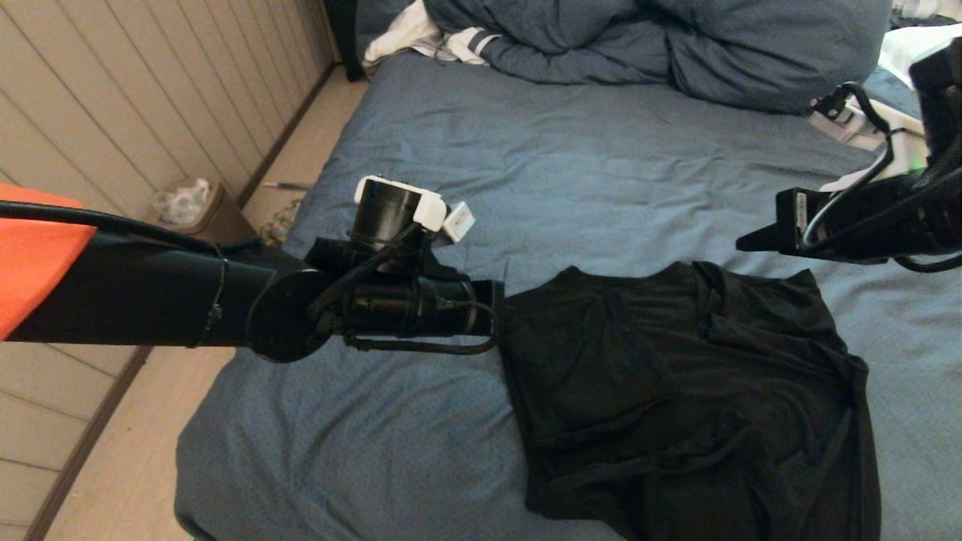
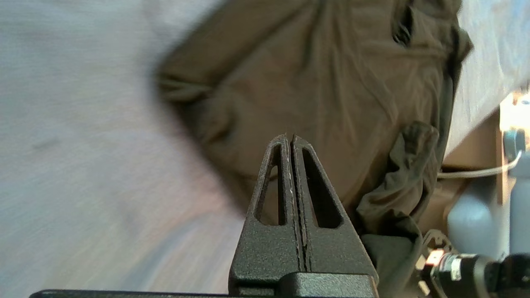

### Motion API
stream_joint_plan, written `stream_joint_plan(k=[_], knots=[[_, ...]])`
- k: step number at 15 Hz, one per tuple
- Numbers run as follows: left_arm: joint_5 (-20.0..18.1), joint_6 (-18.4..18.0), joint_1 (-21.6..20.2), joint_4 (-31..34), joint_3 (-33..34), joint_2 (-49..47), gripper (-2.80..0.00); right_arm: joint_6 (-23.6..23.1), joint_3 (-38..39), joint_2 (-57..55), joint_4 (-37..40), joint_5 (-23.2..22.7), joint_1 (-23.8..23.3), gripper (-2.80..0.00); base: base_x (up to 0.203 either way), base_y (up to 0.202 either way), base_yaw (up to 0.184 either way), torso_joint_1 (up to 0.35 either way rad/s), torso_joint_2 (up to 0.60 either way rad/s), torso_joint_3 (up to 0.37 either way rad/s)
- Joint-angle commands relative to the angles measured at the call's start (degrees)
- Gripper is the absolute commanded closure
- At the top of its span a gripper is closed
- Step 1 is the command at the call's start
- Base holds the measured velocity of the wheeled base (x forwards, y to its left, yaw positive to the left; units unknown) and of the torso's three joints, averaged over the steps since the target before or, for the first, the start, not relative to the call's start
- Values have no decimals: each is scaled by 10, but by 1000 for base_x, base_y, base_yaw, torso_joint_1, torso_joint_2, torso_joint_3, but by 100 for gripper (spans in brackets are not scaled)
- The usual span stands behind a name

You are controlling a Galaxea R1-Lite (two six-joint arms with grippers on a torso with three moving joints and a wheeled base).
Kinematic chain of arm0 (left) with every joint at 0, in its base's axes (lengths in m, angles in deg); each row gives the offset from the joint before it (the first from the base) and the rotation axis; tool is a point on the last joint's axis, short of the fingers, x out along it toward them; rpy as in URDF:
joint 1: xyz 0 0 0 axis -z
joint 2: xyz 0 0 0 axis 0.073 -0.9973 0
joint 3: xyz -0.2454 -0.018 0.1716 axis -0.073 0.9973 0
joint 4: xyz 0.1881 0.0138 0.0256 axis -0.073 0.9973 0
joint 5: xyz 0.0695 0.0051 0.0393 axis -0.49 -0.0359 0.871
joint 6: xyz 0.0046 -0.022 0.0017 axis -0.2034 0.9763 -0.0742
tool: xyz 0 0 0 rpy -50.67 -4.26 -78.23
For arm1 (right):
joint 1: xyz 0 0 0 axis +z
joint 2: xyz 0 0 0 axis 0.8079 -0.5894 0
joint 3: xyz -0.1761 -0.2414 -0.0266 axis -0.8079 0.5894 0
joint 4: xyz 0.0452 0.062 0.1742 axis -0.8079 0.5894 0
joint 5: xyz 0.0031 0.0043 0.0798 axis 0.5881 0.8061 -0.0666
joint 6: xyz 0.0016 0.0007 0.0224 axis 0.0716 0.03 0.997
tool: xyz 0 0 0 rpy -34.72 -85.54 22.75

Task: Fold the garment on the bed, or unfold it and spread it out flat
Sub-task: Unford the black T-shirt

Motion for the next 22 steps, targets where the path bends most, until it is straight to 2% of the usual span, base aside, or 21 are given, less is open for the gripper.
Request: stream_joint_plan(k=[1,2,3,7,9,13,16,22], knots=[[-1,0,10,-17,-2,-24,0,0,-14,-47,1,-16,-10,0,0,0,0,0,0,0],[1,-2,10,-20,-2,-31,0,0,-13,-52,1,-21,-15,0,0,0,0,0,0,0],[4,-9,10,-20,-3,-38,-280,0,-14,-57,1,-26,-18,0,0,0,0,0,0,0],[29,-14,9,-31,-12,-70,-280,0,-13,-60,-8,-37,-24,0,0,0,0,0,0,0],[44,-21,-7,-53,-12,-77,-280,-1,-13,-57,-9,-37,-23,0,0,0,0,0,0,0],[45,-34,-43,-61,-29,-75,-280,-3,-7,-59,-9,-37,-23,0,0,0,0,0,0,0],[42,-33,-44,-63,-19,-82,-280,-4,-2,-60,-23,-44,-23,0,0,0,0,0,0,0],[37,-25,19,-67,-15,-103,-280,-3,2,-65,-26,-50,-35,0,0,0,0,0,0,0]])
